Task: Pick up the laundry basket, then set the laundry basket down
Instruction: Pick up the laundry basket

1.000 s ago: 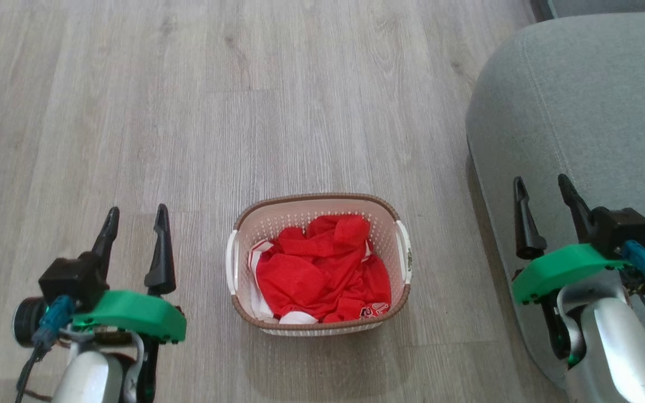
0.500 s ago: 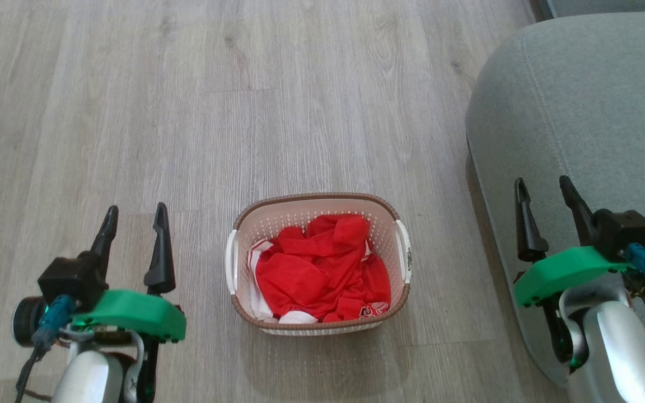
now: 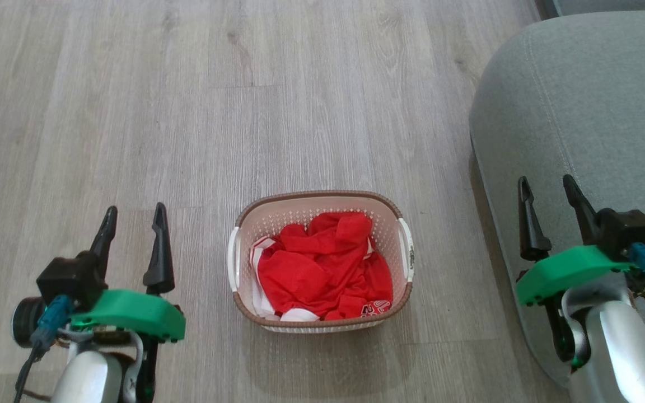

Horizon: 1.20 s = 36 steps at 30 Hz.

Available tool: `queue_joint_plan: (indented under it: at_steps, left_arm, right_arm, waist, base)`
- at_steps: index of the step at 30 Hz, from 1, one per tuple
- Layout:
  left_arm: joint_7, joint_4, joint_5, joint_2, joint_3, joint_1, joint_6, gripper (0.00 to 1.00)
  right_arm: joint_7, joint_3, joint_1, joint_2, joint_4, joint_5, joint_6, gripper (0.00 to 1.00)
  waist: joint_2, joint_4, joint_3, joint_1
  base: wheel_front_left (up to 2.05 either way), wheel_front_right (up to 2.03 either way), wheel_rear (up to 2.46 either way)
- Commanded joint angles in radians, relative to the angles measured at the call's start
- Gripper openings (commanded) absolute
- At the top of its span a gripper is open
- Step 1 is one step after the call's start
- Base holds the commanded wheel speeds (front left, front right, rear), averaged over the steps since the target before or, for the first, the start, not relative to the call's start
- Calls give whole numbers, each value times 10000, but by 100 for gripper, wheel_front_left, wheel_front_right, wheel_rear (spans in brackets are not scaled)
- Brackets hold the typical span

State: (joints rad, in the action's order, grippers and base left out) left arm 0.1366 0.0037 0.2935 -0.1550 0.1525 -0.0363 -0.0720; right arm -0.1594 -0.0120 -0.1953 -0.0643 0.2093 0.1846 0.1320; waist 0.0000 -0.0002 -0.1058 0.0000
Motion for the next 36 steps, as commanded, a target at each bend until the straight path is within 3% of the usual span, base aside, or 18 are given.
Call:
queue_joint_plan:
  at_steps: [1, 12, 21, 36]
  left_arm:
    - [55, -311, 88, -248, -312, -338, -72, 100]
    - [172, -92, 69, -338, -241, -727, -61, 100]
    - [316, 508, 76, -252, -6, -2090, 163, 100]
    - [743, 3857, 182, 51, 301, -5369, 741, 100]
  right_arm:
    - [33, 146, -149, 69, -382, -6, -13, 100]
    - [-14, 121, -349, 89, -371, 0, -13, 100]
    - [-62, 34, -1007, 109, -295, -50, -13, 100]
    - [-377, 714, -3262, 136, 1311, -84, -13, 100]
  waist:
    - [0, 10, -6, 0]
    - [0, -11, -523, 0]
    - [0, 152, -1925, 0]
    - [0, 67, -4740, 0]
  base:
    - [0, 0, 0]
    - [0, 0, 0]
    - [0, 0, 0]
    - [0, 0, 0]
